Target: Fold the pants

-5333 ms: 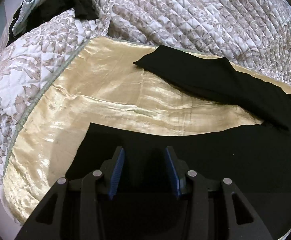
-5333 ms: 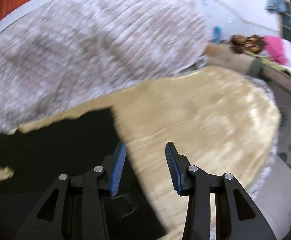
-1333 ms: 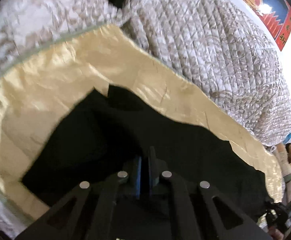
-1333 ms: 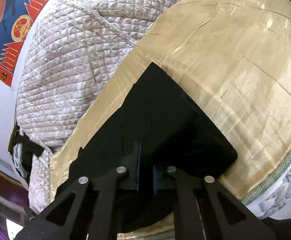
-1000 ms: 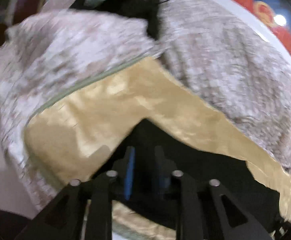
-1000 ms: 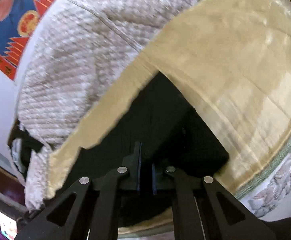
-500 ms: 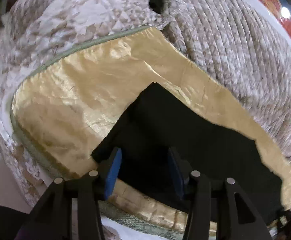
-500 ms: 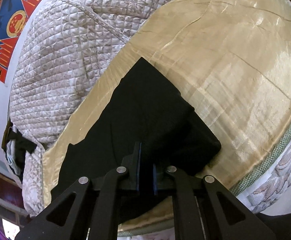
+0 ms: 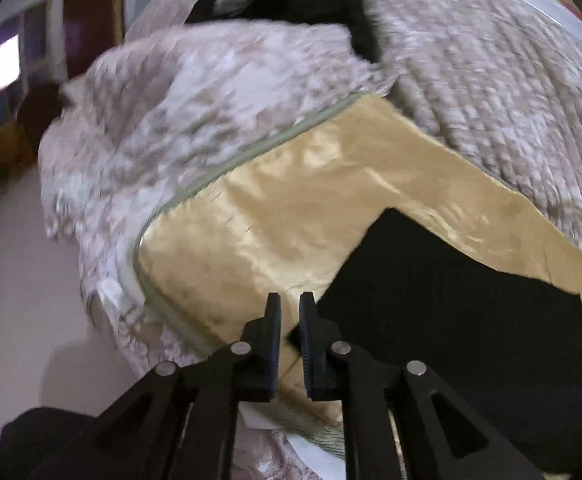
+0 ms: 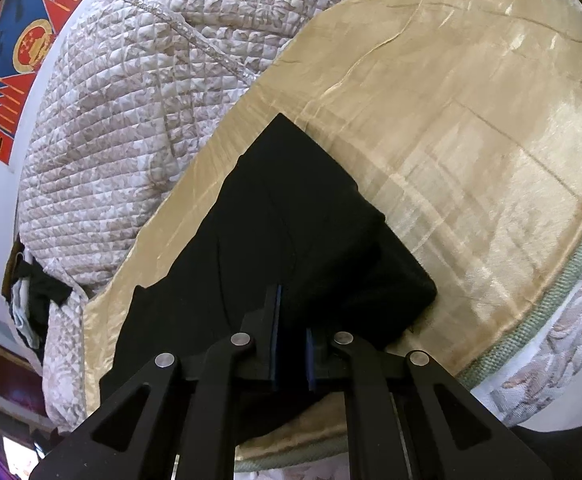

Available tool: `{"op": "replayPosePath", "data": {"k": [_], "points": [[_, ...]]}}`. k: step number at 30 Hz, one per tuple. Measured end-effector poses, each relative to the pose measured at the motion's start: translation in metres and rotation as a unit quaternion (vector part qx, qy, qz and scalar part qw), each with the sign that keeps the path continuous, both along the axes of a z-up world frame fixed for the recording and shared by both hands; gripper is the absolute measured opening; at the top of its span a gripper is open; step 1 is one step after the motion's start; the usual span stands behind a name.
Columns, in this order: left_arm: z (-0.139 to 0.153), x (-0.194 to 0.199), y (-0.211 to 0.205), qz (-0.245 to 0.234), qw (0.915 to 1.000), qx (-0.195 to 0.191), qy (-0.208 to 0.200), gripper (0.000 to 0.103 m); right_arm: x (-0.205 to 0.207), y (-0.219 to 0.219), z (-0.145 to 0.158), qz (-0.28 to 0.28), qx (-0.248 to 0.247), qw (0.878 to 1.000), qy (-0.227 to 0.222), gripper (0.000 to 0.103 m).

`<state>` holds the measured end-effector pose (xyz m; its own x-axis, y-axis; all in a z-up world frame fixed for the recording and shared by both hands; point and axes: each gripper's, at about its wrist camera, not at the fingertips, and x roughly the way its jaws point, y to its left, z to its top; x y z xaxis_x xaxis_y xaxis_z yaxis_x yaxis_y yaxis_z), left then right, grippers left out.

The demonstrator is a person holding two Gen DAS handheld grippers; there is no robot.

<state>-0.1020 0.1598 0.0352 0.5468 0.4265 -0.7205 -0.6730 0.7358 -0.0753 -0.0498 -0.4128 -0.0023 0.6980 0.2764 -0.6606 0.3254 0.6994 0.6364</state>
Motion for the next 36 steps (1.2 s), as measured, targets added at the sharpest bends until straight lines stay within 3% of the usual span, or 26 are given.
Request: {"op": "replayPosePath", "data": {"k": [4, 8, 11, 16, 18, 19, 25, 28, 31, 36], "points": [[0.005, 0.008, -0.007, -0.042, 0.9987, -0.021, -0.021, 0.013, -0.012, 0.002, 0.025, -0.046, -0.084, 0.995, -0.005, 0.022], [0.010, 0.027, -0.034, -0.124, 0.9912, -0.033, -0.034, 0.031, -0.025, 0.006, 0.048, -0.088, -0.162, 0.983, -0.021, 0.024], [0.004, 0.045, -0.053, -0.172, 0.9840, -0.040, -0.023, 0.034, -0.030, 0.010, 0.062, -0.106, -0.209, 0.971, -0.037, 0.024], [-0.020, 0.054, -0.056, -0.185, 0.9813, -0.048, 0.024, 0.034, -0.011, 0.028, 0.055, -0.024, -0.222, 0.974, -0.038, 0.024], [-0.019, 0.050, -0.056, -0.189, 0.9811, -0.037, 0.023, 0.034, 0.004, 0.036, 0.035, 0.022, -0.218, 0.976, 0.009, 0.024], [-0.019, 0.047, -0.056, -0.189, 0.9811, -0.036, 0.024, 0.034, 0.007, 0.036, 0.026, 0.028, -0.221, 0.974, 0.032, 0.024], [-0.015, 0.044, -0.056, -0.188, 0.9810, -0.041, 0.024, 0.034, -0.006, 0.030, 0.027, 0.001, -0.244, 0.968, 0.062, 0.022], [-0.005, 0.053, -0.065, -0.207, 0.9774, -0.038, 0.015, 0.035, -0.005, 0.036, 0.039, 0.007, -0.245, 0.969, 0.031, 0.023], [0.003, 0.070, -0.074, -0.227, 0.9731, -0.036, 0.011, 0.035, 0.014, 0.054, 0.048, 0.062, -0.244, 0.968, -0.002, 0.024], [0.008, 0.105, -0.077, -0.250, 0.9677, -0.016, 0.025, 0.041, 0.067, 0.074, 0.052, 0.134, -0.273, 0.953, -0.016, 0.026]]}}
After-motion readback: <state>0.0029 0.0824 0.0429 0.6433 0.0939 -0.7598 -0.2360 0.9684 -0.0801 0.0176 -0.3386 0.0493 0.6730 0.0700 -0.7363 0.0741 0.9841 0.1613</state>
